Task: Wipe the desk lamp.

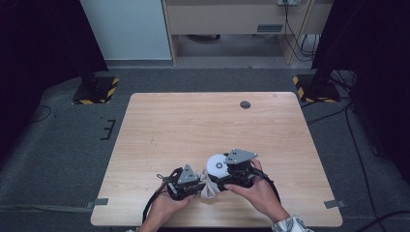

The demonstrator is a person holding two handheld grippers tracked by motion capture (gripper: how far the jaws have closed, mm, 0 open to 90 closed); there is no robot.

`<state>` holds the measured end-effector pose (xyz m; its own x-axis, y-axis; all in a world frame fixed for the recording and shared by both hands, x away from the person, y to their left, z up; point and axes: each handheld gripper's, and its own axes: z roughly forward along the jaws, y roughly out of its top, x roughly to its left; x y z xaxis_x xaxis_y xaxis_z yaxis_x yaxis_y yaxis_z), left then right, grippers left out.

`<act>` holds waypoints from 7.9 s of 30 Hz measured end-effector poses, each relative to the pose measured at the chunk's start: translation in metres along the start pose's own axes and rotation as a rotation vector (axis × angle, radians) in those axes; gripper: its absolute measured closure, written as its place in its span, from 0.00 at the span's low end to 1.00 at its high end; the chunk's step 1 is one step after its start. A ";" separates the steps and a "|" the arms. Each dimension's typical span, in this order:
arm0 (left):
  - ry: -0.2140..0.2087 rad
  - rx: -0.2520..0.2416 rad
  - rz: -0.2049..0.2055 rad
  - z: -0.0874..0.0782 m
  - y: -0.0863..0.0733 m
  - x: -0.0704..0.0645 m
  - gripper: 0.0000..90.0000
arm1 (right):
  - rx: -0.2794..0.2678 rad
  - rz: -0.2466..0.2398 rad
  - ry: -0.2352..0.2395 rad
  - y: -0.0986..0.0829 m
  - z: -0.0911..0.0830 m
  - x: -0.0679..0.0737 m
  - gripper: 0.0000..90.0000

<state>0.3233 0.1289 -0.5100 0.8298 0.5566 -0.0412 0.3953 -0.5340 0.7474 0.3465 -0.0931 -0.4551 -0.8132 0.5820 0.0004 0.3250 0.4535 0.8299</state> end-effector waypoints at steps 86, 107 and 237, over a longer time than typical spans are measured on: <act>-0.040 -0.001 -0.026 0.005 0.003 -0.017 0.84 | -0.065 0.115 0.036 0.006 -0.016 -0.016 0.25; -0.062 -0.156 -0.033 -0.020 0.017 -0.024 0.83 | -0.058 0.092 0.024 0.007 -0.017 -0.014 0.15; 0.041 -0.143 -0.106 -0.006 0.042 0.030 0.84 | -0.013 -0.052 0.068 -0.023 -0.021 0.011 0.11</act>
<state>0.3627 0.1272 -0.4756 0.7688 0.6316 -0.1002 0.4170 -0.3763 0.8273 0.3200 -0.1117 -0.4623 -0.8598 0.5107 -0.0057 0.2755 0.4731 0.8368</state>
